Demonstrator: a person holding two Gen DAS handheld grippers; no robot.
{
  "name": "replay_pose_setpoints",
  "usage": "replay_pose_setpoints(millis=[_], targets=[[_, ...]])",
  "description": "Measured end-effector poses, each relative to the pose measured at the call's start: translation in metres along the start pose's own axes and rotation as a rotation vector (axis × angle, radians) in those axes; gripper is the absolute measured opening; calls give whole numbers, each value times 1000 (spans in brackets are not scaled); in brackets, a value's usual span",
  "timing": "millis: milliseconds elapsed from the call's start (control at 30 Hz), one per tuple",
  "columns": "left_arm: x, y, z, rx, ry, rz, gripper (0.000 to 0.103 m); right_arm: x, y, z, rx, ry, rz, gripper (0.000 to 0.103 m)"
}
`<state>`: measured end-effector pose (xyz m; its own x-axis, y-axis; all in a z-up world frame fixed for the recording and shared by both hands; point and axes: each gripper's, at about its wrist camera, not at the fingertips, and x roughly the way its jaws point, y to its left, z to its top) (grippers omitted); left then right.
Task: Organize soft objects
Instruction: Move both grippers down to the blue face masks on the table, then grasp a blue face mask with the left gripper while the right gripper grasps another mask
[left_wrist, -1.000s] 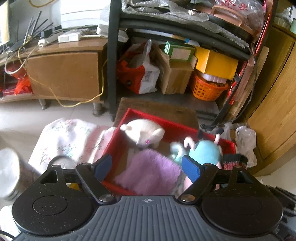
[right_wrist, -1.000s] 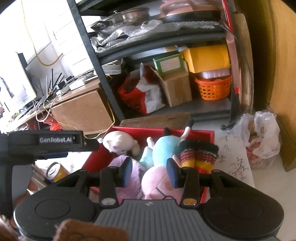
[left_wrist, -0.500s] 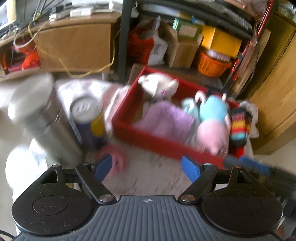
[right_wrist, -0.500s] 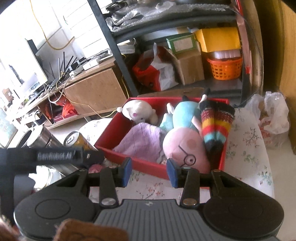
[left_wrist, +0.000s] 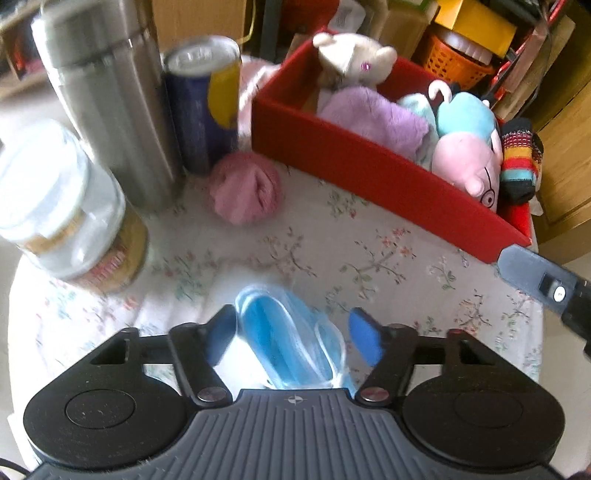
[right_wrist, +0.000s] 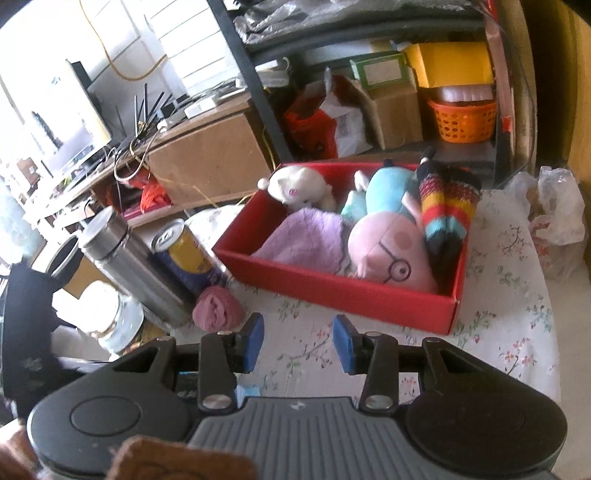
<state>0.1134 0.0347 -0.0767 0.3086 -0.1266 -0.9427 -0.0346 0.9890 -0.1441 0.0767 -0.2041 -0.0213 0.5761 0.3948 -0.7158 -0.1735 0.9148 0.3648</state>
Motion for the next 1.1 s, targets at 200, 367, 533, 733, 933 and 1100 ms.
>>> replay_pose_setpoints(millis=[200,367,533,733,933,1100], targets=[[2,0,-3,-9,20,-4,37,6,3,-7,-21,44,10,12],[-3,-1,-2,14,-6,14,25,21,11,-17,-44,123,38,12],[-10,9,-1,-15,-32,4,19,37,26,-30,-126,210,47,12],[-30,26,7,-75,-91,-3,19,55,34,-44,-122,281,85,12],[-28,28,6,-71,-70,-18,19,75,54,-60,-182,340,102,12],[-24,25,4,-56,-57,-20,21,91,57,-72,-212,377,85,11]])
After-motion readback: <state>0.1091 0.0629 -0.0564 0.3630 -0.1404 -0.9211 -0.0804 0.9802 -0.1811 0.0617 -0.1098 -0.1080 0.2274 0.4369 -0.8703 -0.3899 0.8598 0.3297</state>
